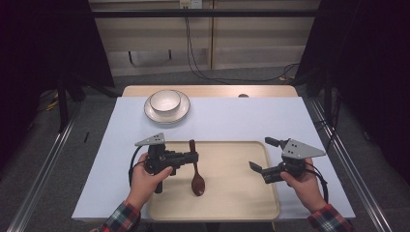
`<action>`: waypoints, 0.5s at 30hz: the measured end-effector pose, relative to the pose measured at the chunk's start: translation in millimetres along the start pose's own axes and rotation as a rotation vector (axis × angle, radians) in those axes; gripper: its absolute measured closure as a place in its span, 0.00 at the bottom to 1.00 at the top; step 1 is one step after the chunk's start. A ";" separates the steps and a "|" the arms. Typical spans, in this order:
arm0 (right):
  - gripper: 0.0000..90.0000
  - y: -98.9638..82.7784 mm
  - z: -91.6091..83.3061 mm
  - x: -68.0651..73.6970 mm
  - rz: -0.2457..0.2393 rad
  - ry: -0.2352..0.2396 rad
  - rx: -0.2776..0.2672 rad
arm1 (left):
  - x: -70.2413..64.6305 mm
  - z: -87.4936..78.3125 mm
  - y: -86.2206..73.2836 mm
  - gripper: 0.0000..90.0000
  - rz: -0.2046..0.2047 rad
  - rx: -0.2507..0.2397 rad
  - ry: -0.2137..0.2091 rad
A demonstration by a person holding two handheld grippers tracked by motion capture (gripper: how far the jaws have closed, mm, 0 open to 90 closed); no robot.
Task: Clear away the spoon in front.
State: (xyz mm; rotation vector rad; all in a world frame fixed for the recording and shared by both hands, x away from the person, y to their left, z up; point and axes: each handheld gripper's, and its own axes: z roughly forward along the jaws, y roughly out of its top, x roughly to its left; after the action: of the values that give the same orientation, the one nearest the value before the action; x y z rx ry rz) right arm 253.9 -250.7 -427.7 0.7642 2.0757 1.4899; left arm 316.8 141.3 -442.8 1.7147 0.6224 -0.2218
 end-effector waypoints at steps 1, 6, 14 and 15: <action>0.02 0.0 0.0 0.0 0.000 0.001 -0.001 | 0.5 0.2 -0.5 0.90 0.001 0.002 0.011; 0.02 -0.2 0.6 0.6 0.004 -0.002 -0.003 | 3.2 0.8 -2.0 0.82 0.014 0.017 0.036; 0.02 -0.4 1.2 0.4 0.003 0.005 -0.001 | 6.3 -1.9 -0.4 0.73 0.029 0.005 0.078; 0.02 -0.4 1.2 0.6 0.003 0.002 -0.001 | 6.6 -1.8 -0.3 0.72 0.027 0.003 0.082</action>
State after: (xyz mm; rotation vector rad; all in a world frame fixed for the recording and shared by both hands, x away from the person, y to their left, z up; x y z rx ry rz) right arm 254.2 -249.5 -428.5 0.7662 2.0760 1.4933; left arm 321.8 144.9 -445.6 1.7406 0.6588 -0.1332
